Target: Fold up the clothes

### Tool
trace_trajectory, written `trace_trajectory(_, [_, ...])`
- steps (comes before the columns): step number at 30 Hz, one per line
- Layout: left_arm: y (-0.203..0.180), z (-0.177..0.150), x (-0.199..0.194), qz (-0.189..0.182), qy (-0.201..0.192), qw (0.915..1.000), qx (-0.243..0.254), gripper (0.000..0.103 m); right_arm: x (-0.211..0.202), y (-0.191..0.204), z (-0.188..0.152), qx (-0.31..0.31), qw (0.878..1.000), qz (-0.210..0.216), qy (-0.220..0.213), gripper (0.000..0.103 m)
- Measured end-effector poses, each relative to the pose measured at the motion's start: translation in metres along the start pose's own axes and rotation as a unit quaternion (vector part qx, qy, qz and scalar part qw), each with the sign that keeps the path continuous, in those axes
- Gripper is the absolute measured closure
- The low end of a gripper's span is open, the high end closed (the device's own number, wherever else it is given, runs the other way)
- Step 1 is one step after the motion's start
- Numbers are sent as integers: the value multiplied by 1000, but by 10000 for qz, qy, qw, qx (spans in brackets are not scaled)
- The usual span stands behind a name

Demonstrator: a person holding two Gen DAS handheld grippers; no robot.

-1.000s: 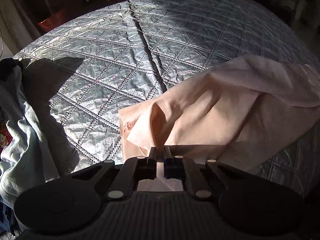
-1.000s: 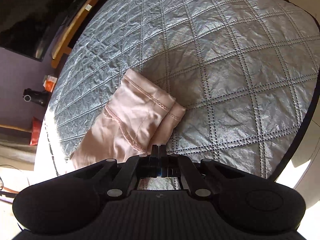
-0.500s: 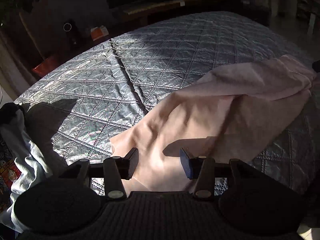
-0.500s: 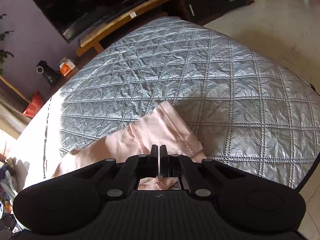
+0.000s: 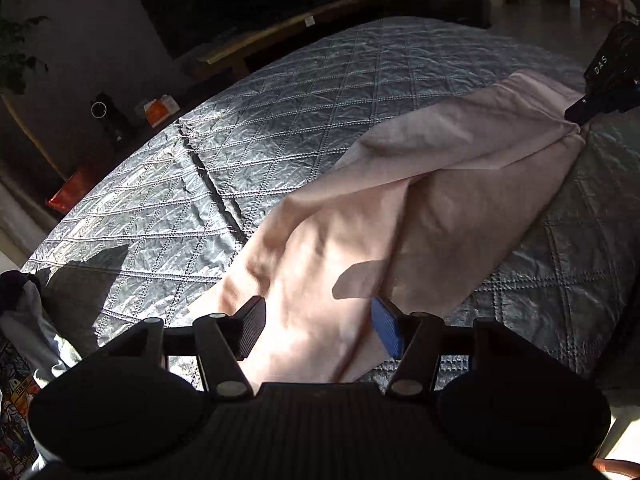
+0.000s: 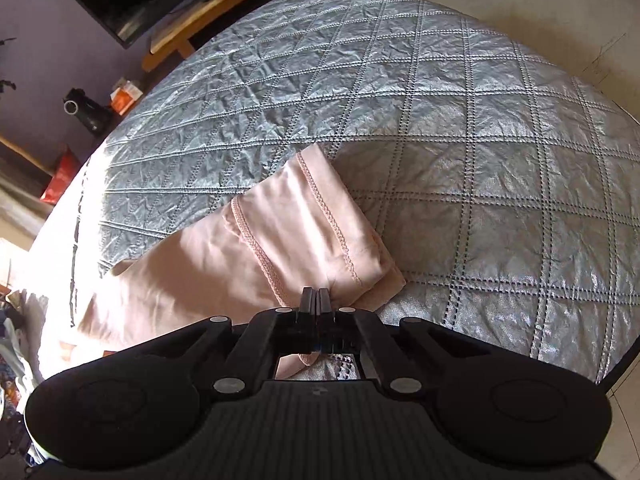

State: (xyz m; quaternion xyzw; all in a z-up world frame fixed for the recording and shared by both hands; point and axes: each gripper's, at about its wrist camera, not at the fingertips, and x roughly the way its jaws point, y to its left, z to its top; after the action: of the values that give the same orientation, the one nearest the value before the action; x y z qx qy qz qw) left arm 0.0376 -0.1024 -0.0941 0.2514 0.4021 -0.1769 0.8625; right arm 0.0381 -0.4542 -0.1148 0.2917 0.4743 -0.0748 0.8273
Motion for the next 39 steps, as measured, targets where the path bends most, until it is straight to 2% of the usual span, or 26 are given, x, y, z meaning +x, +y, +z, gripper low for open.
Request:
trace_trajectory(3, [-5, -5, 5, -255, 193, 9994, 126, 50, 1, -2, 1, 20, 10000, 41, 27, 103])
trace_trajectory(6, [-14, -7, 3, -71, 68, 9985, 542, 47, 1, -3, 1, 16, 10000, 83, 44, 103])
trace_trajectory(7, [-14, -6, 3, -66, 76, 9985, 543, 44, 1, -3, 1, 4, 10000, 82, 46, 103])
trace_trajectory(9, [-13, -5, 4, -71, 95, 9985, 535, 46, 1, -3, 1, -23, 10000, 77, 51, 103])
trace_trajectory(12, [-7, -3, 4, -324, 190, 9985, 393, 61, 0, -2, 1, -63, 9999, 69, 57, 103])
trace_trajectory(14, [-5, -3, 5, -324, 235, 9985, 386, 75, 0, -2, 1, -90, 9999, 64, 61, 103])
trace_trajectory(19, [0, -2, 8, -242, 330, 9984, 380, 82, 1, -1, 1, -150, 9999, 55, 62, 103])
trace_trajectory(23, [0, -3, 5, -177, 280, 9984, 467, 96, 1, -2, 2, -147, 9998, 87, 64, 103])
trace_trajectory(27, [3, -3, -2, -67, 108, 9985, 524, 100, 2, -10, 4, 93, 9996, 238, 114, 103])
trace_trajectory(30, [14, -2, -9, 38, -17, 9991, 430, 101, 2, -9, 4, 38, 9996, 239, 139, 103])
trace_trajectory(39, [71, -3, -39, 309, -337, 9984, -328, 101, 3, -8, 5, -74, 9996, 217, 142, 103])
